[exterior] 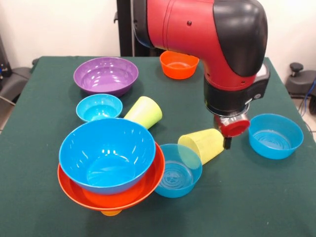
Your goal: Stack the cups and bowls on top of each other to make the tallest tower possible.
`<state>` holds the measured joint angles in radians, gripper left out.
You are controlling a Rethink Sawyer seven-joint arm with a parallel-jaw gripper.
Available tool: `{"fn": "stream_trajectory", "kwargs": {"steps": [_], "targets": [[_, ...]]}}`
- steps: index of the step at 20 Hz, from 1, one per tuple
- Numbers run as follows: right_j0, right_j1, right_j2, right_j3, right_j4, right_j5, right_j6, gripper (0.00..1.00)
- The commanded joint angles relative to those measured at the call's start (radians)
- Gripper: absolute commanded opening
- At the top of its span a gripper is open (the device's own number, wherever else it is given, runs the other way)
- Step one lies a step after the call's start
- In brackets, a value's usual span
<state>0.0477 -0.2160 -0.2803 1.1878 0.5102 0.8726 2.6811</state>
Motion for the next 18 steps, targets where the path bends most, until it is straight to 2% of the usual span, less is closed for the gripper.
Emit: {"fn": "stream_trajectory", "kwargs": {"steps": [1,6,13,18], "targets": [[-0.030,-0.058,0.194,0.090,-0.087,-0.076,-0.235,1.00],[-0.046,-0.082,0.267,0.147,-0.045,-0.067,-0.191,1.00],[-0.049,-0.073,0.280,0.116,-0.046,-0.045,-0.103,1.00],[-0.005,-0.055,0.236,0.069,-0.028,-0.027,0.044,1.00]]}}
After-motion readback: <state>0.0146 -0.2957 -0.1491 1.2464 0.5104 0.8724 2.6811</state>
